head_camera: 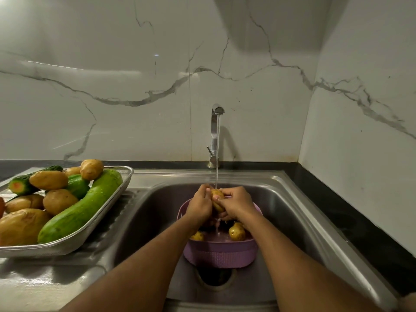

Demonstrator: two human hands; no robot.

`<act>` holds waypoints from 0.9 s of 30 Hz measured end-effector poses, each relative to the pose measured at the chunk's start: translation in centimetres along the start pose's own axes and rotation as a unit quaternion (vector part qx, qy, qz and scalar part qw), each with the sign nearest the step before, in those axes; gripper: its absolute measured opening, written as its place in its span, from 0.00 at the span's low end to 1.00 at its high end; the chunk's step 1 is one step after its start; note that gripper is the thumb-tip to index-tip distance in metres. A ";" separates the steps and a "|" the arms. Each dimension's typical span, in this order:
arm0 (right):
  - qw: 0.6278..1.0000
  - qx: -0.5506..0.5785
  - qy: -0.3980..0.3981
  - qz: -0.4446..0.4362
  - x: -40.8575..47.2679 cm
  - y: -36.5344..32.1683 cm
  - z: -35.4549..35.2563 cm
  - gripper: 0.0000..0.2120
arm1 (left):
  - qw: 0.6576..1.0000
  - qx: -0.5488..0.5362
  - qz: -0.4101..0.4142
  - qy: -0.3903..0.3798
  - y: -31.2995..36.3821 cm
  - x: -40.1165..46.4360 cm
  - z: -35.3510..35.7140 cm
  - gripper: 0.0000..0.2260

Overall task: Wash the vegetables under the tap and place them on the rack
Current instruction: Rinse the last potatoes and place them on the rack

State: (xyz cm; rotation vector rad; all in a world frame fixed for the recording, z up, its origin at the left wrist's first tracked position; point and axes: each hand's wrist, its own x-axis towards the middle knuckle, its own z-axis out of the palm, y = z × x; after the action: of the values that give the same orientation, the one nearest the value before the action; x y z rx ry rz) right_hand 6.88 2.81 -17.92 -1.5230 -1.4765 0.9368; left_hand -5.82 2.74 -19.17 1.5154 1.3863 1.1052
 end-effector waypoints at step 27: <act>0.962 -0.260 0.019 -0.082 -1.1 -1.3 1.2 0.25 | 0.996 -0.084 0.013 -0.009 0.9 0.7 -1.0 0.15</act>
State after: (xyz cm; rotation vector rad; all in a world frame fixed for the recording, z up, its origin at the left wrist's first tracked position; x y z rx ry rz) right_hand 5.27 1.80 -17.27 -1.7317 -1.8851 0.4312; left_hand -6.48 3.31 -18.00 1.4222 1.2324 1.1899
